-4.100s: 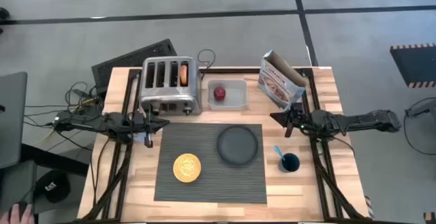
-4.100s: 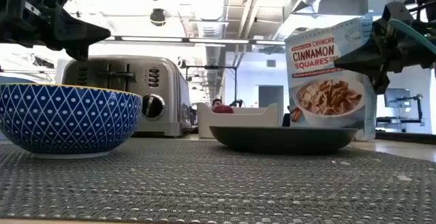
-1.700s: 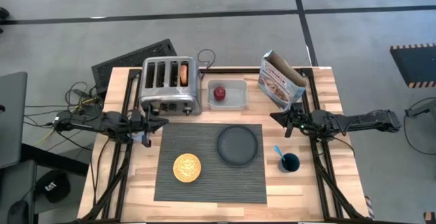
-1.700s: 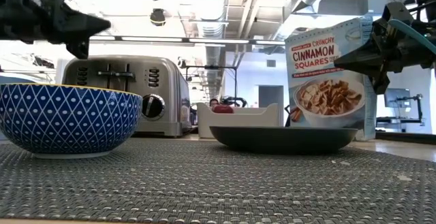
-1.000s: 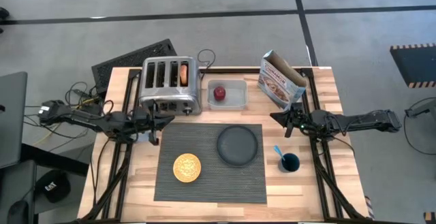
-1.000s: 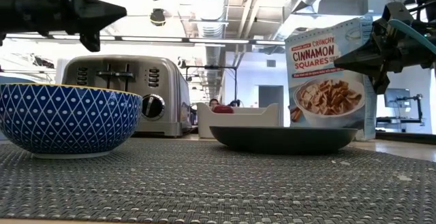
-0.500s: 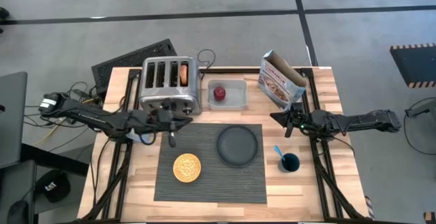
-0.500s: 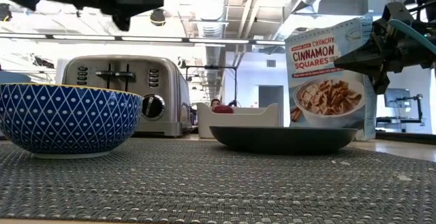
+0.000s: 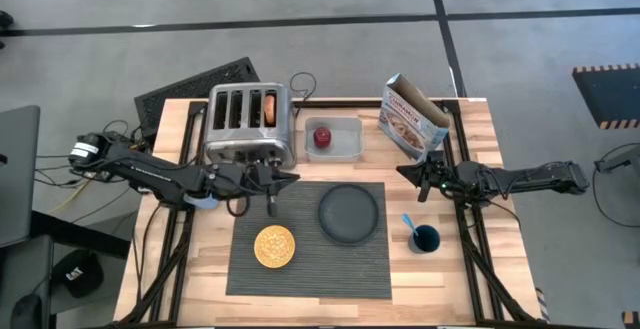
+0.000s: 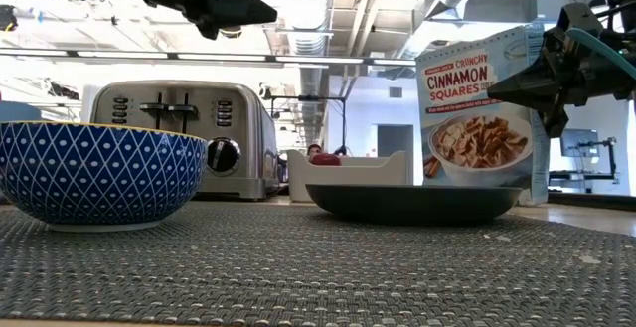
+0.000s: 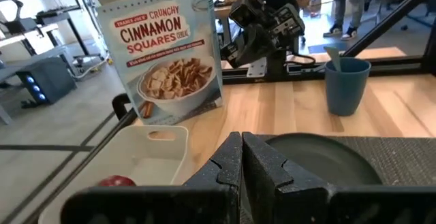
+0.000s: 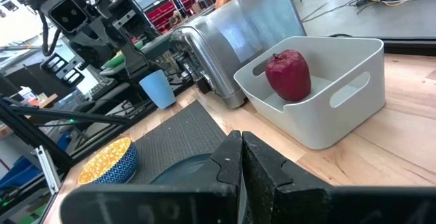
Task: Arrange a breakfast setting
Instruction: Put the blue cup of milk on the left of the black tablemat
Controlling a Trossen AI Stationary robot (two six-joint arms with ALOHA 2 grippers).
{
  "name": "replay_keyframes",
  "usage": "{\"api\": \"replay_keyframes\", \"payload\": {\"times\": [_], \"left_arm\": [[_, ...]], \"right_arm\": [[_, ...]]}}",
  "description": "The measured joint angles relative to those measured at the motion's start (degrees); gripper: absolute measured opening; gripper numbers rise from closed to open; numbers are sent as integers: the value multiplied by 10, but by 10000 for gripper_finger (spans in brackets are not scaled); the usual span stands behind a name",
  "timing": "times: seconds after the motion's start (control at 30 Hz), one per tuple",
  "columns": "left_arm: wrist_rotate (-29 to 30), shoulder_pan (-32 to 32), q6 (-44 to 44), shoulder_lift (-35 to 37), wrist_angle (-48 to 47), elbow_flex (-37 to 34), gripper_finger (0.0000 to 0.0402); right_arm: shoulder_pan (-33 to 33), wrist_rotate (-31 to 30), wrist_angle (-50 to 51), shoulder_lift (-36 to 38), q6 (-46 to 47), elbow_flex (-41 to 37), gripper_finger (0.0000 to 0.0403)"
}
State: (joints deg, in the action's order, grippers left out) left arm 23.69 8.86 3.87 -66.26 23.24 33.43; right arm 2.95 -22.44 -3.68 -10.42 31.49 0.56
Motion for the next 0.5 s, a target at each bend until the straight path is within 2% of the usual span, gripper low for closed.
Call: {"api": "replay_keyframes", "payload": {"times": [0.17, 0.37, 0.5], "left_arm": [[22, 0, -9, 0, -12, 17, 0], [25, 0, 6, 0, -116, 91, 0], [25, 2, 15, 1, -137, 120, 0]], "right_arm": [[0, 0, 0, 0, -35, 0, 40], [0, 0, 0, 0, -47, 0, 40], [0, 0, 0, 0, -46, 0, 40]]}}
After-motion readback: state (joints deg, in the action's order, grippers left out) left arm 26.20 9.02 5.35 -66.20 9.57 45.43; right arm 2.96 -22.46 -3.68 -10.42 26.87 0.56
